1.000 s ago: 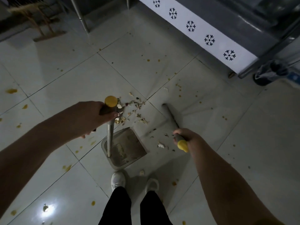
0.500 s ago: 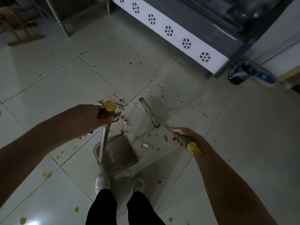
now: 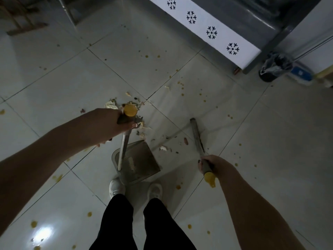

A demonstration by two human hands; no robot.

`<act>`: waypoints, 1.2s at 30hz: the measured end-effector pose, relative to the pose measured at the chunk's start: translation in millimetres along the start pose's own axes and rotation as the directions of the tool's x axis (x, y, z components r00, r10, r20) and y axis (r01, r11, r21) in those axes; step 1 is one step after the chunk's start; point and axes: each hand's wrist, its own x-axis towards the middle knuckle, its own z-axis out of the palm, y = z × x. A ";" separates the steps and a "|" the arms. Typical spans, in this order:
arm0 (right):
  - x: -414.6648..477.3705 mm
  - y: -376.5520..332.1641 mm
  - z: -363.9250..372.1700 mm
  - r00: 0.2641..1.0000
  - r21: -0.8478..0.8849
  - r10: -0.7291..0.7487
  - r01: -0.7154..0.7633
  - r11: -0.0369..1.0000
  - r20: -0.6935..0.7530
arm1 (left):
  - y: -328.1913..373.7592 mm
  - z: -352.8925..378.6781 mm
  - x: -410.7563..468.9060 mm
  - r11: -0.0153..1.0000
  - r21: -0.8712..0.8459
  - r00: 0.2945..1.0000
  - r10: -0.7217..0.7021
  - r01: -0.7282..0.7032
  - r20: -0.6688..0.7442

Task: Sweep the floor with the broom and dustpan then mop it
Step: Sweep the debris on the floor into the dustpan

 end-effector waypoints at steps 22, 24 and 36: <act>-46.7 -34.3 52.6 0.975 -0.284 -0.222 0.219 0.934 0.019 | -17.2 -8.7 -6.5 0.999 0.001 0.998 0.042 -0.042 -0.038; -41.3 -28.5 43.7 0.966 -0.283 -0.249 0.222 0.933 -0.062 | -21.0 -9.9 -6.7 0.998 0.036 0.998 0.050 -0.049 -0.042; -39.2 63.4 113.3 0.994 -0.099 -0.103 0.106 0.989 0.042 | -67.3 -25.4 -5.8 0.995 0.090 0.993 0.057 -0.048 -0.099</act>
